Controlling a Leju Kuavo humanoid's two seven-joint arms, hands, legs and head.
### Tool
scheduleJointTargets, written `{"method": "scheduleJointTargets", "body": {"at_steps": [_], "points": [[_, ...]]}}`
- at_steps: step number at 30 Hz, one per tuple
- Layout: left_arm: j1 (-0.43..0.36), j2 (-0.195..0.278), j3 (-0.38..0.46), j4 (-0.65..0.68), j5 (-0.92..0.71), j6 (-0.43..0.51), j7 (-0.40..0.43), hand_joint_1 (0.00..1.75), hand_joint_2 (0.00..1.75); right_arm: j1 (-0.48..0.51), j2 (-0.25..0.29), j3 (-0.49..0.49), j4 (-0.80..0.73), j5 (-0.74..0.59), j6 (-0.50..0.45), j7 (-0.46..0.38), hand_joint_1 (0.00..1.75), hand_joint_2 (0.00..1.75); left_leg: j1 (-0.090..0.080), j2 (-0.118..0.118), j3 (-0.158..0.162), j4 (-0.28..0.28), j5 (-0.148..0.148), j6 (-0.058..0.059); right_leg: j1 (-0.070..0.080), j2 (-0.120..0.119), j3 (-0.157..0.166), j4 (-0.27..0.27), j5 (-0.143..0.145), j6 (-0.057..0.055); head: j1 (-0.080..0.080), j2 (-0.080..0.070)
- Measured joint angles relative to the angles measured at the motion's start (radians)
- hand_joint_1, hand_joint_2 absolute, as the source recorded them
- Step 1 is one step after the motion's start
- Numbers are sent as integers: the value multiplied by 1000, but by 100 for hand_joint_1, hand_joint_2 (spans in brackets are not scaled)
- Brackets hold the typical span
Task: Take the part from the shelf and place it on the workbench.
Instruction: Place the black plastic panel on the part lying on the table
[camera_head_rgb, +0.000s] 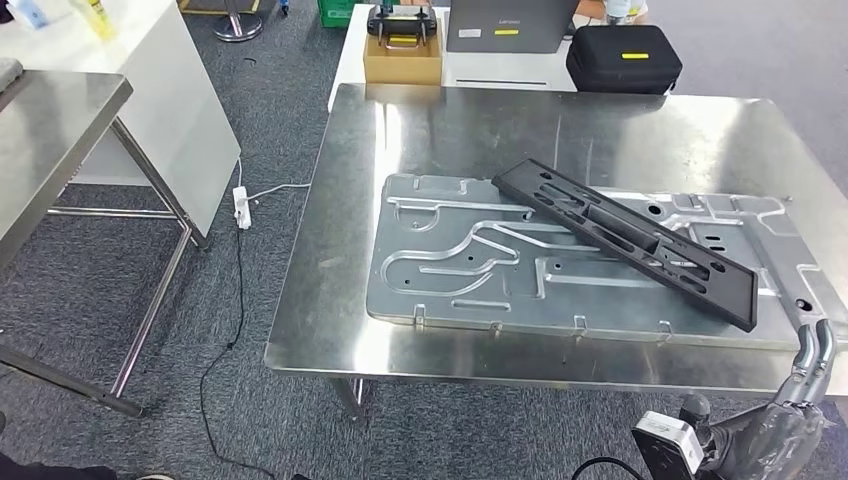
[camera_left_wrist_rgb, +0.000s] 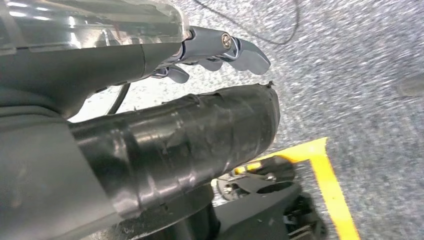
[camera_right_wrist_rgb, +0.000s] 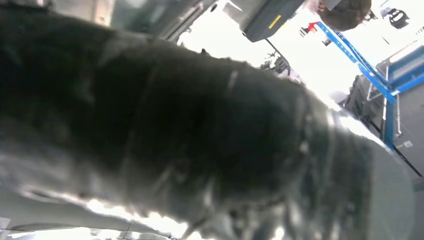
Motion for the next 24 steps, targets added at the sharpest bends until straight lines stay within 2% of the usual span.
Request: {"method": "scheduleJointTargets", "body": {"at_steps": [2,3,4,6,8,9,10,12,13,14,15,16,17,18,19,20,22,23,24], "points": [[0,0,0,0,0,0,1,0,0,-5,0,3,6,-2,1,4,0,0,-1,-1,-18,9,9,-4,3,0,97,-129,40,-9,0,0],[-1,0,0,0,0,0,1,0,0,-8,-1,4,8,-3,1,5,0,0,-2,-1,-25,14,13,-8,6,1,140,-193,48,-15,-1,0],[-1,0,0,0,0,-1,2,0,0,-11,-1,4,10,-4,1,7,0,0,-2,-1,-29,17,17,-13,10,1,167,-238,51,-21,0,0],[-1,0,0,0,0,-1,3,0,0,-14,-2,5,13,-5,2,10,0,0,-2,-1,-34,19,27,-26,18,2,175,-263,53,-32,0,0],[0,0,0,0,0,-2,3,0,0,-15,-3,7,16,-5,3,13,0,0,0,-2,-41,27,21,-38,13,-1,165,-271,68,-47,0,0],[0,0,1,0,1,-2,3,0,0,-16,-3,8,17,-5,4,14,0,0,1,-4,-50,47,-3,-44,11,-3,157,-275,78,-57,0,0],[0,0,1,0,1,-2,2,0,0,-16,-3,10,19,-6,4,15,0,0,2,-5,-64,86,-42,-49,8,-5,147,-277,88,-63,-1,0],[0,0,1,0,1,-2,2,0,0,-16,-3,13,23,-6,4,15,0,0,7,-5,-100,206,-132,-57,10,-8,123,-276,105,-69,-2,0],[0,0,1,0,1,-2,1,0,0,-16,-3,13,25,-6,4,16,0,0,9,-5,-111,260,-157,-60,11,-8,110,-274,113,-68,-2,0],[1,0,1,0,1,-2,1,0,0,-16,-3,13,28,-6,4,16,0,0,11,-5,-108,288,-159,-62,11,-9,98,-272,122,-67,-2,0],[1,1,1,0,1,-2,1,0,0,-16,-3,13,30,-5,4,16,0,0,12,-5,-87,280,-141,-64,10,-10,86,-268,130,-65,-2,0],[0,1,1,0,1,-2,1,0,0,-16,-3,13,32,-5,4,17,0,0,13,-5,-48,235,-112,-64,10,-10,74,-263,136,-62,-2,0],[0,2,1,0,1,-2,1,0,0,-16,-3,13,33,-5,4,18,0,0,14,-5,3,165,-89,-62,9,-10,63,-258,142,-58,-2,0],[-1,2,1,0,1,-2,1,0,0,-15,-3,13,34,-5,4,18,0,0,13,-5,53,91,-79,-60,10,-10,53,-252,147,-54,-2,0],[-2,2,1,0,1,-2,1,0,0,-15,-3,13,34,-5,4,19,0,0,11,-6,88,36,-78,-56,11,-10,47,-247,152,-48,-2,0],[-2,3,1,0,1,-2,1,0,0,-14,-3,13,34,-5,4,19,0,0,9,-7,105,2,-83,-52,11,-10,43,-245,158,-42,-2,0],[-1,3,2,0,1,-1,0,0,0,-12,-3,13,36,-6,4,19,0,0,6,-7,101,-11,-78,-39,11,-10,41,-247,173,-28,-1,0],[-1,3,2,0,1,-1,0,0,0,-10,-3,13,37,-7,4,19,0,0,6,-4,96,-14,-69,-31,9,-8,38,-244,170,-22,-1,0],[-1,4,2,0,1,-1,-1,0,0,-7,-3,13,38,-9,4,19,0,0,7,-2,89,-18,-59,-21,8,-6,31,-229,152,-17,-1,0]]}}
